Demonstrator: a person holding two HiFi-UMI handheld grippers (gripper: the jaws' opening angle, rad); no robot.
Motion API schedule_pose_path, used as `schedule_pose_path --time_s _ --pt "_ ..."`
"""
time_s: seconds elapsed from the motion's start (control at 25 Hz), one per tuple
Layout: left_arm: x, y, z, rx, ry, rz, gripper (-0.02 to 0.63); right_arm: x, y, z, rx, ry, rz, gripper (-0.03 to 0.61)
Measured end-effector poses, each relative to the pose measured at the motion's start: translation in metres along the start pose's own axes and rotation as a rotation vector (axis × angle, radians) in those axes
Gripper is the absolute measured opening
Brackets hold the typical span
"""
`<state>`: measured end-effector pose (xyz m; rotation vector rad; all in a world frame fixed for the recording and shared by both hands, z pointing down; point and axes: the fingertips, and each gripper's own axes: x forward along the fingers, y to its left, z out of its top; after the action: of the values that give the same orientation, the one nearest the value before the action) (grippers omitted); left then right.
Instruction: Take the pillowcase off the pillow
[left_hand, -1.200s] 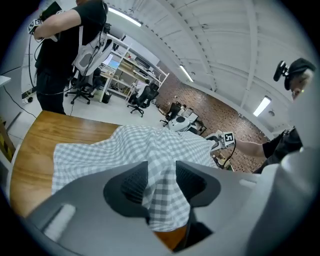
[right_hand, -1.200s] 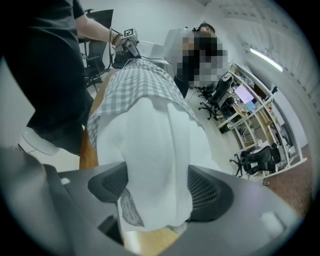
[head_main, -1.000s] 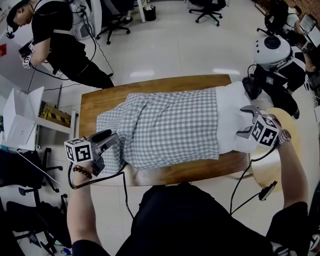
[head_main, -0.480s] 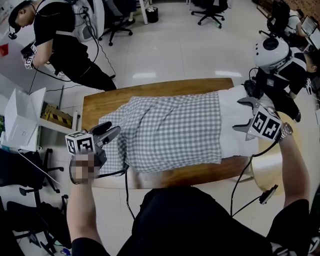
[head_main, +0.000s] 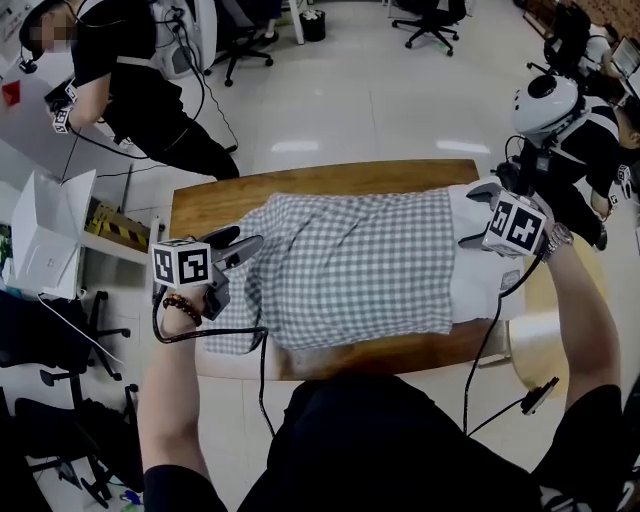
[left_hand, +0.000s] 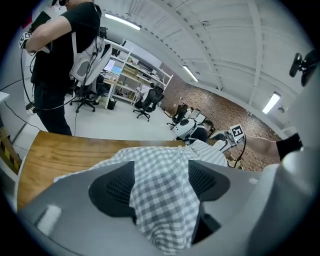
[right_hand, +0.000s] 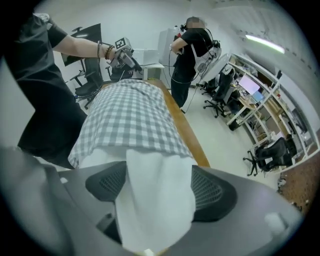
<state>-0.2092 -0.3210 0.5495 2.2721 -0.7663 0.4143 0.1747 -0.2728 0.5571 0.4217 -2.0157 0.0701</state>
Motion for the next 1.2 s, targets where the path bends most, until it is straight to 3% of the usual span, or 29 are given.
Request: schedule_pose_path --time_s 0.16,0.36,0.84,1.2 --pt "0.017 0.010 0.011 -0.003 -0.010 -0.019 0.348 0.021 -0.005 -0.008 0.051 0.010 0.038 0.410" --pt "0.037 0.030 0.010 -0.074 0.000 -0.021 0.348 0.038 -0.007 -0.014 0.087 0.017 0.069 0.410" --pt "0.098 0.084 0.007 -0.322 0.035 -0.063 0.350 0.067 -0.020 -0.013 0.111 0.043 0.119 0.411" --pt "0.122 0.096 0.000 -0.376 0.089 -0.076 0.350 0.072 -0.024 -0.011 0.117 0.058 0.134 0.411"
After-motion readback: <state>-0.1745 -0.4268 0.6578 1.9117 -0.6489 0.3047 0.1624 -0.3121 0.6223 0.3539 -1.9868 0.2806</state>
